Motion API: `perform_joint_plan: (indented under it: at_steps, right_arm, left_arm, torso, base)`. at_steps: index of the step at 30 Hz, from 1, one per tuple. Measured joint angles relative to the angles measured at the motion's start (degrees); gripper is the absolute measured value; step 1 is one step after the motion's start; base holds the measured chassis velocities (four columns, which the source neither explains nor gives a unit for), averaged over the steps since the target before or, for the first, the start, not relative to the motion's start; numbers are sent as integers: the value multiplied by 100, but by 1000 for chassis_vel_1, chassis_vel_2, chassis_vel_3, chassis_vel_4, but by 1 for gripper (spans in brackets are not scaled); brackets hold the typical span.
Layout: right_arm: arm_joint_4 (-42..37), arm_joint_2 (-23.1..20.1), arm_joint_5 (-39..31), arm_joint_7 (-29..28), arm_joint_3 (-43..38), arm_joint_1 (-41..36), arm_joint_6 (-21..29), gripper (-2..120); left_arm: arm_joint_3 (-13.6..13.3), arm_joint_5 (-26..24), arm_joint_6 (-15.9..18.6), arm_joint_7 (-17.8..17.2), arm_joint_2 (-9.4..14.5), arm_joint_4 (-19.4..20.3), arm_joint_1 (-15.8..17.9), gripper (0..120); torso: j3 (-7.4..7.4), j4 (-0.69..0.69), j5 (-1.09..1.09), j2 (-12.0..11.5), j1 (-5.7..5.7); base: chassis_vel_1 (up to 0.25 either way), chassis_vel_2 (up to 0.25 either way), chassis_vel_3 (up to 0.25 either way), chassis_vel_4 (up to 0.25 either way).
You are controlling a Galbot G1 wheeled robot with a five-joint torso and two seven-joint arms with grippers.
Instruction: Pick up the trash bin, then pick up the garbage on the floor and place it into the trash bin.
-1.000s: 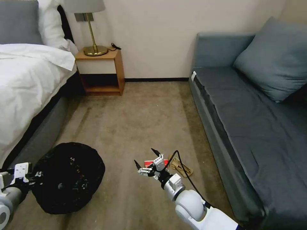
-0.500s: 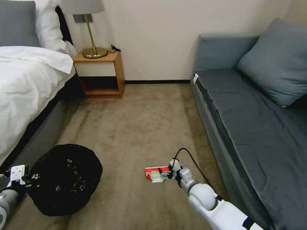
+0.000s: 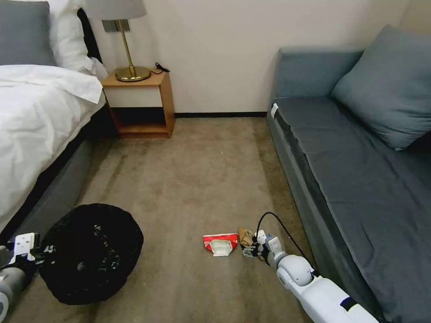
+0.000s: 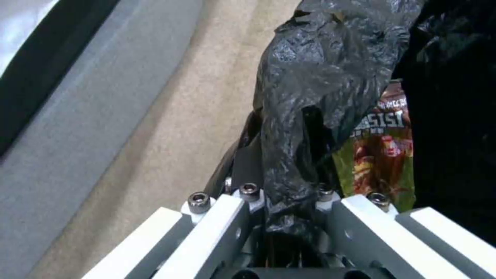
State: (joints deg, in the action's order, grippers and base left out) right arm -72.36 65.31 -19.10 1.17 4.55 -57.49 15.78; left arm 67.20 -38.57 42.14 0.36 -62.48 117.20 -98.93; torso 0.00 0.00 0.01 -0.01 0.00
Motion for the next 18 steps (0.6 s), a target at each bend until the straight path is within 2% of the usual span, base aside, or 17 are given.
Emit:
perform_joint_plan:
  at_steps: [3,4,7,8,10,11,13,14,16,18]
  right_arm:
    - [249,83,35,11,0,71,-102,64]
    - [249,83,35,11,0,71,-102,64]
    - [353,129,37,14,13,125,-140,51]
    - [353,129,37,14,13,125,-140,51]
    - [407,155,46,15,33,160,-147,39]
    - [407,155,46,15,33,160,-147,39]
    - [481,181,93,18,44,185,-164,29]
    - [481,181,93,18,44,185,-164,29]
    - [526,198,126,18,46,199,-176,17]
    - [531,202,132,18,45,200,-179,14]
  left_arm:
    - [11,-2,0,1,0,7,-20,3]
    - [11,-2,0,1,0,7,-20,3]
    - [21,-8,0,1,12,14,-20,3]
    - [21,-8,0,1,12,14,-20,3]
    - [28,-16,0,2,21,16,-15,3]
    - [28,-16,0,2,21,16,-15,3]
    - [28,-18,0,2,19,16,-13,3]
    - [28,-18,0,2,19,16,-13,3]
    - [28,-18,0,2,8,16,-12,3]
    - [28,-18,0,2,6,16,-11,3]
  torso:
    - [0,0,0,0,0]
    - [0,0,0,0,0]
    - [0,0,-1,0,0]
    - [0,0,-1,0,0]
    - [0,0,-1,0,0]
    - [0,0,-1,0,0]
    - [0,0,-1,0,0]
    - [0,0,-1,0,0]
    - [0,0,-1,0,0]
    - [0,0,-1,0,0]
  base:
    - [0,0,0,0]
    - [0,0,0,0]
    - [0,0,0,0]
    - [0,0,0,0]
    - [0,0,0,0]
    - [0,0,0,0]
    - [0,0,0,0]
    - [0,0,0,0]
    - [0,0,0,0]
    - [0,0,0,0]
